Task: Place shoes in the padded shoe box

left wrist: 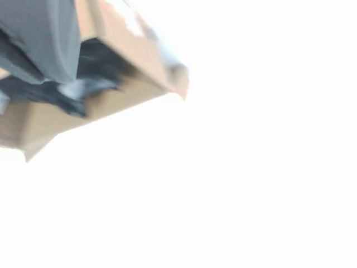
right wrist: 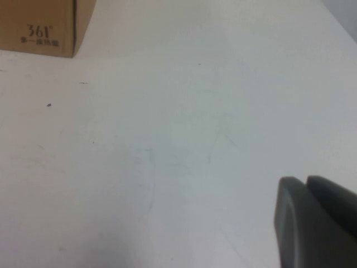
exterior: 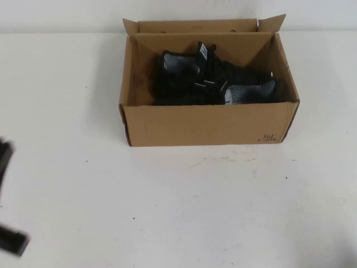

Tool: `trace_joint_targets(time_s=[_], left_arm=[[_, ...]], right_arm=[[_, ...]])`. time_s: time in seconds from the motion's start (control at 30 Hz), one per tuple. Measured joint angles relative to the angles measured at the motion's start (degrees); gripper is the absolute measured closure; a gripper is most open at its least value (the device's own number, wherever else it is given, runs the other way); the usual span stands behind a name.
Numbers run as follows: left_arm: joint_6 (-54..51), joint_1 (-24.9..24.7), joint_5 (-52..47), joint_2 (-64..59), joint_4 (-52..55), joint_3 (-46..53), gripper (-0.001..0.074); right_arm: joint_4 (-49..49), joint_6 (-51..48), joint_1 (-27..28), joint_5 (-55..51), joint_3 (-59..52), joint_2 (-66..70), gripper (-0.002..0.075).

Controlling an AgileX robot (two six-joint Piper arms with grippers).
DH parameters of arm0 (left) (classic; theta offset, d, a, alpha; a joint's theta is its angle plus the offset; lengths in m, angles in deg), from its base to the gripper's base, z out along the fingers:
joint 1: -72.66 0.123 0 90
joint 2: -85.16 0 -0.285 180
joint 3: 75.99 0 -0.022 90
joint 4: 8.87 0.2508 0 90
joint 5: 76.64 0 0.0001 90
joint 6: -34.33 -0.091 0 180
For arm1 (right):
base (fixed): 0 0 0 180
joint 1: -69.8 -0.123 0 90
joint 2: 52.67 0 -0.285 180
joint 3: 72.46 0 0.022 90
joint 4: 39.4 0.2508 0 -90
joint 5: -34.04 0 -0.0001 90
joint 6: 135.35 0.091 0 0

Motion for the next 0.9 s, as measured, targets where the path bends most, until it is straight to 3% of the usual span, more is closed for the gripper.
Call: trace_joint_targets(time_s=[0.23, 0.47, 0.8, 0.9], left_arm=[[-0.6, 9.7, -0.4, 21.1, -0.2, 12.3, 0.0738], [1.8, 17.7, -13.1, 28.3, -0.3, 13.5, 0.0738], [5.3, 19.0, -36.0, 28.3, -0.3, 13.5, 0.0738], [5.3, 19.0, -38.6, 28.3, -0.3, 13.6, 0.0738]], right_arm=[[0.0, 0.0, 0.0, 0.0, 0.0, 0.0, 0.0734], [0.0, 0.0, 0.0, 0.0, 0.0, 0.0, 0.0734], [0.0, 0.0, 0.0, 0.0, 0.0, 0.0, 0.0734], [0.0, 0.0, 0.0, 0.0, 0.0, 0.0, 0.0734]])
